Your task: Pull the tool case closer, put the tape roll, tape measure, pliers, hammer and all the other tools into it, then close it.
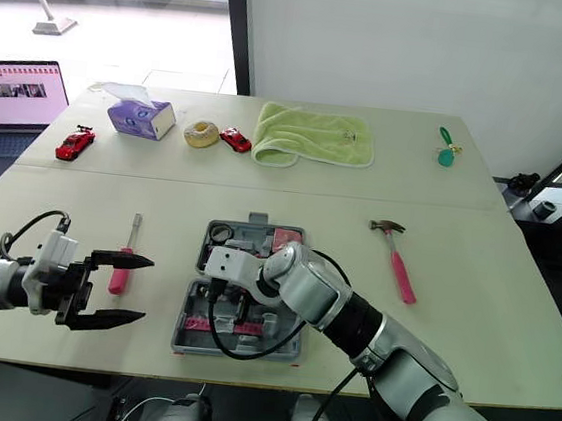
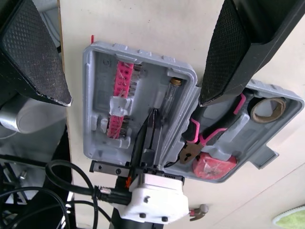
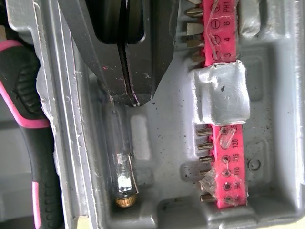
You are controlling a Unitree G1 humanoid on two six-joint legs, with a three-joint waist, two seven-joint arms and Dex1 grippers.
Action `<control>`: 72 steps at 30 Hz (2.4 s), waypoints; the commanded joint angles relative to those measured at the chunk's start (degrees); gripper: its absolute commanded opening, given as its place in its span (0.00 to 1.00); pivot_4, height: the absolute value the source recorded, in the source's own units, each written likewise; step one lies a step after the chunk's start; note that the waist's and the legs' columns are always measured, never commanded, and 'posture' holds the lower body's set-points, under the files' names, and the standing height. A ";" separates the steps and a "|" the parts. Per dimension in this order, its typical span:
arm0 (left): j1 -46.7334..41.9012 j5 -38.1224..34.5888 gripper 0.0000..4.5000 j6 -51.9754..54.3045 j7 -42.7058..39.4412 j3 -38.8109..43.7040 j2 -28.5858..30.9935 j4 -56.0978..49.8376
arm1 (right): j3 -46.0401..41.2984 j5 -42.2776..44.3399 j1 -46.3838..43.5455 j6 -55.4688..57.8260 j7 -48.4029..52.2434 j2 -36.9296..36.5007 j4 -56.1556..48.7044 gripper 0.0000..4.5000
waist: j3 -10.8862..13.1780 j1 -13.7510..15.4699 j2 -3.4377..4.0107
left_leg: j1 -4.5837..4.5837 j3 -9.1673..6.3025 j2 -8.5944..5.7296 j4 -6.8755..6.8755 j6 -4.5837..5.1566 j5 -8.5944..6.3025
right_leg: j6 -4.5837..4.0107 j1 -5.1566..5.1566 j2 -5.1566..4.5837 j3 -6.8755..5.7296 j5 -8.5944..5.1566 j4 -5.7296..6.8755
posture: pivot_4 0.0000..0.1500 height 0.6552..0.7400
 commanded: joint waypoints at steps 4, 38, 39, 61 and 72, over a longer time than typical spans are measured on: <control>0.26 -0.65 1.00 -1.00 -0.59 1.35 0.59 0.01 | -7.34 4.74 -2.84 3.40 2.62 -1.62 -12.29 0.00 | 0.01 -0.12 0.01 | -0.02 -0.01 0.01 -0.01 0.00 0.00 | 0.00 -0.05 0.01 0.00 0.00 0.01 | 1.00 1.00; 9.77 4.48 1.00 -14.20 9.07 18.11 5.44 30.19 | -79.26 17.24 66.96 -11.76 -8.74 -15.73 -37.11 0.99 | -0.03 0.27 -0.09 | 0.88 0.16 0.02 -0.28 0.02 -0.03 | -0.18 0.93 -0.02 0.11 -0.19 -0.40 | 1.00 1.00; 10.14 4.37 1.00 -13.95 9.48 17.89 5.05 28.99 | -78.31 17.40 67.10 -11.52 -9.82 -14.98 -38.05 0.99 | -0.03 0.30 -0.08 | 0.88 0.16 0.02 -0.27 0.02 -0.03 | -0.19 0.94 -0.02 0.11 -0.19 -0.40 | 1.00 1.00; 10.66 -1.11 1.00 4.49 14.20 8.07 -1.62 -6.79 | -57.10 9.15 27.68 3.02 -42.19 -5.81 -12.68 0.99 | -0.04 0.39 -0.07 | 0.84 0.16 -0.01 -0.23 0.01 -0.03 | 0.00 0.90 -0.03 0.15 -0.06 -0.38 | 1.00 1.00; 9.63 -1.93 1.00 5.69 14.37 6.81 -2.64 -11.31 | -53.16 5.57 13.80 -9.10 -43.72 -5.22 17.92 0.99 | -0.03 -0.11 -0.05 | 0.84 0.16 -0.01 -0.26 0.03 -0.03 | 0.02 0.88 -0.01 0.15 -0.05 -0.37 | 1.00 1.00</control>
